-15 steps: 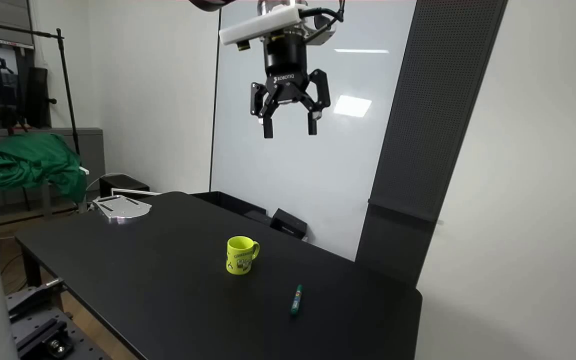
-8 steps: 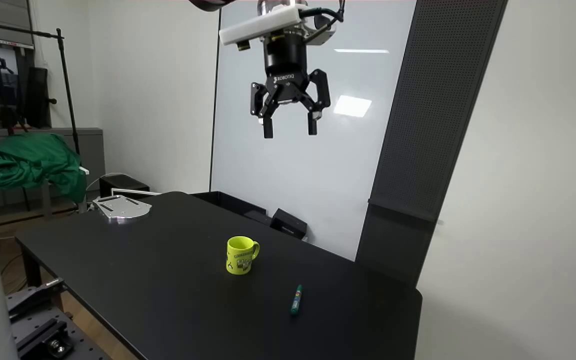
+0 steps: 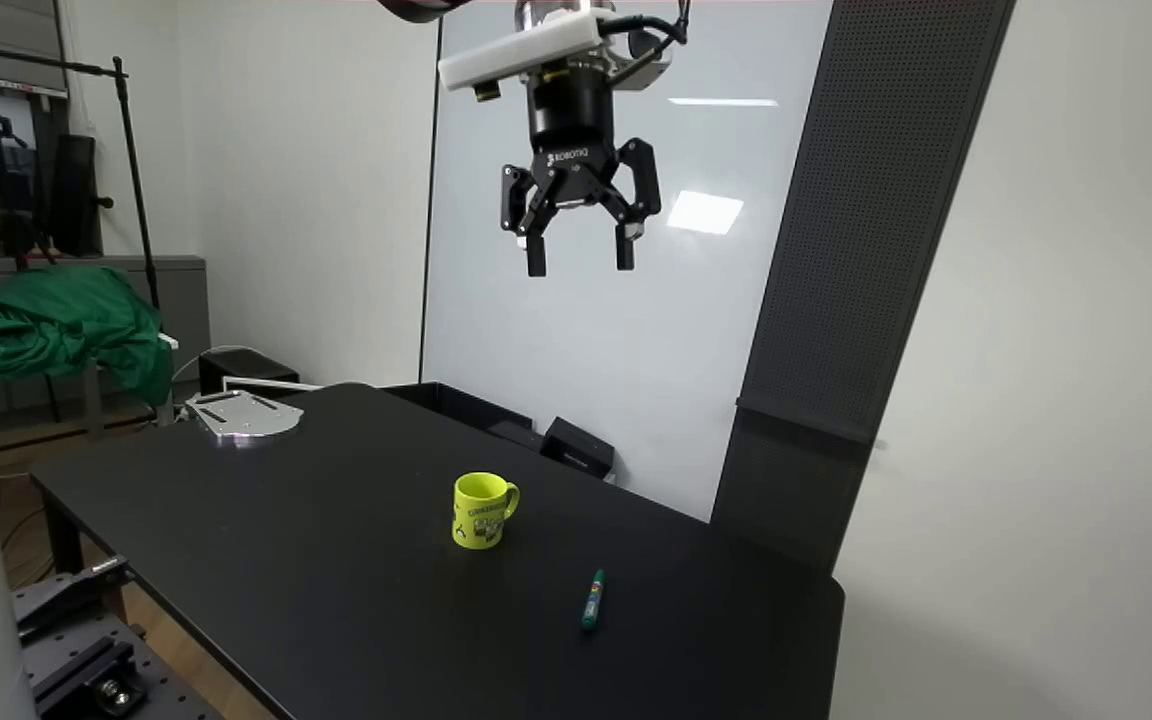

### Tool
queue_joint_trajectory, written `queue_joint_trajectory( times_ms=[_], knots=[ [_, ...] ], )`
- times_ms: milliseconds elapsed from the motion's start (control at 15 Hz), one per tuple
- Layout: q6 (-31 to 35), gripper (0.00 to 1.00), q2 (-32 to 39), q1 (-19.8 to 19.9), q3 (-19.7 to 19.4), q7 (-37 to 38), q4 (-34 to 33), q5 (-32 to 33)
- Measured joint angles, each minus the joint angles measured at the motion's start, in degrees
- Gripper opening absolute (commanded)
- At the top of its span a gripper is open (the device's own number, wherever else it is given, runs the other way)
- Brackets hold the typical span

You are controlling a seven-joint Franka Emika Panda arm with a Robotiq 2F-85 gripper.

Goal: Put the green marker inside the yellow mug

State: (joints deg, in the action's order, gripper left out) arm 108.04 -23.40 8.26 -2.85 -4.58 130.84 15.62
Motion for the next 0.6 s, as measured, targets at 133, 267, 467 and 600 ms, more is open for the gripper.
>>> queue_joint_trajectory(
  times_ms=[133,267,467,600],
  knots=[
    [0.00,1.00,0.00,0.00,0.00,0.00,0.00,0.00],
    [0.00,1.00,0.00,-0.06,-0.05,0.00,0.02,0.00],
    [0.17,1.00,0.15,-0.55,-0.35,-0.59,0.07,-0.19],
    [0.58,1.00,0.56,-1.06,-0.85,-1.78,0.07,-1.02]
  ],
)
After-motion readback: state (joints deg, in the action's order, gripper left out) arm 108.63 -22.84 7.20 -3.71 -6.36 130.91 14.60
